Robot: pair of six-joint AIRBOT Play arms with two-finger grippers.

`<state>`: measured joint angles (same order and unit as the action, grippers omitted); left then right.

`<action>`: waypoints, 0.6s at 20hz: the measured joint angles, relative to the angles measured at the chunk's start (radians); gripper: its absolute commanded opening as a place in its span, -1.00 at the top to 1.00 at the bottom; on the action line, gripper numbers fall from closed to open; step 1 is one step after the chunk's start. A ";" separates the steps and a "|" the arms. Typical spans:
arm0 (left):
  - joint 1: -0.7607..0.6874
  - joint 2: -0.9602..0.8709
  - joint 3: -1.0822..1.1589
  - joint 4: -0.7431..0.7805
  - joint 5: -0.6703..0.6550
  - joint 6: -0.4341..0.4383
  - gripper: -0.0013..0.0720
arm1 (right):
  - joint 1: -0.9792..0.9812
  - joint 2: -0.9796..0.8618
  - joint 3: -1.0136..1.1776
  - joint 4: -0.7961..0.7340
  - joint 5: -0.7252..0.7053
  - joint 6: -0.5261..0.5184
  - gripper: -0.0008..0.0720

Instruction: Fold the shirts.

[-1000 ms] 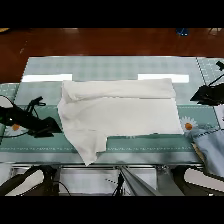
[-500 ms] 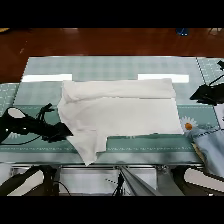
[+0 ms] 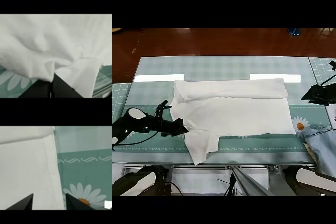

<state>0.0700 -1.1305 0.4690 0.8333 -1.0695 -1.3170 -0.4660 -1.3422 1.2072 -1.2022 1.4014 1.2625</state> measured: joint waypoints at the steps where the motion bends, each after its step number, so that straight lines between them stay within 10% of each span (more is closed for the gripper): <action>1: -0.005 0.000 0.000 -0.006 0.005 0.000 0.89 | 0.000 0.000 0.000 -0.003 0.002 0.000 -0.37; 12: -0.016 0.000 0.000 -0.021 -0.020 0.000 0.89 | -0.140 0.000 -0.238 0.018 0.052 -0.033 -0.52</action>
<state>0.0540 -1.1305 0.4690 0.8127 -1.0897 -1.3170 -0.6064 -1.3422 0.9695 -1.1847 1.4536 1.2297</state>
